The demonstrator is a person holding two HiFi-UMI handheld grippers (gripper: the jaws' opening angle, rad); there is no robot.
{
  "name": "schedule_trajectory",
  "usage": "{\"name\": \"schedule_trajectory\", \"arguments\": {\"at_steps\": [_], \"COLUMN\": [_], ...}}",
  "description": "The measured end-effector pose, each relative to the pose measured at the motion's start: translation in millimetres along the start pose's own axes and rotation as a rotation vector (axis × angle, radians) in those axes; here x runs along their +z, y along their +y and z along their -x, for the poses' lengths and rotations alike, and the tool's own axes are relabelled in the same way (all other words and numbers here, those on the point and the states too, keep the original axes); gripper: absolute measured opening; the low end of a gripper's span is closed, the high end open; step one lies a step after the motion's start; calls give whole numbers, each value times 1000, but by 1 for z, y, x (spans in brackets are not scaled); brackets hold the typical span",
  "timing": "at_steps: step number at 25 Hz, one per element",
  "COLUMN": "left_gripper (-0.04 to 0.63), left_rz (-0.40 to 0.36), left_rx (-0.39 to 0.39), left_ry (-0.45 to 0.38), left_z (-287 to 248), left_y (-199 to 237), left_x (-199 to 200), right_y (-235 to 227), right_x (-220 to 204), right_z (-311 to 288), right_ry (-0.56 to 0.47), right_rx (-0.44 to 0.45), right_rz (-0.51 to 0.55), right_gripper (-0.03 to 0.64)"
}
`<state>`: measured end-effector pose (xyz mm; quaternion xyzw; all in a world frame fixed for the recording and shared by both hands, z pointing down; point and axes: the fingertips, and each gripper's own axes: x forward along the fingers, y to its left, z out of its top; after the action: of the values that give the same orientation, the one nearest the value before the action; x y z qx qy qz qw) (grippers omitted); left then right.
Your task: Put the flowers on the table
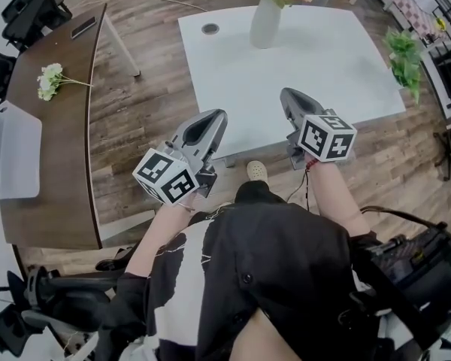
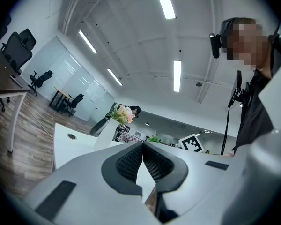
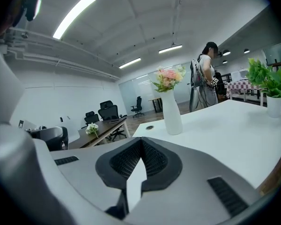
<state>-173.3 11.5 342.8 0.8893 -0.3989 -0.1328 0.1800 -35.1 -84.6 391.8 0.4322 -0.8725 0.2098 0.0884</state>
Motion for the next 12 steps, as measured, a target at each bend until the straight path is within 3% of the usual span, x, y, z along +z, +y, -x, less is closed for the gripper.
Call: {"name": "schedule_trajectory", "arguments": {"at_steps": [12], "left_gripper": [14], "left_rz": [-21], "left_rx": [-1], "left_ry": [-8], "left_z": [8], "left_y": [-7], "left_x": [8], "right_y": [10], "right_x": [1], "right_z": [3], "right_ry": [3], "right_rx": [5], "right_rz": [21], "right_gripper": [15]}}
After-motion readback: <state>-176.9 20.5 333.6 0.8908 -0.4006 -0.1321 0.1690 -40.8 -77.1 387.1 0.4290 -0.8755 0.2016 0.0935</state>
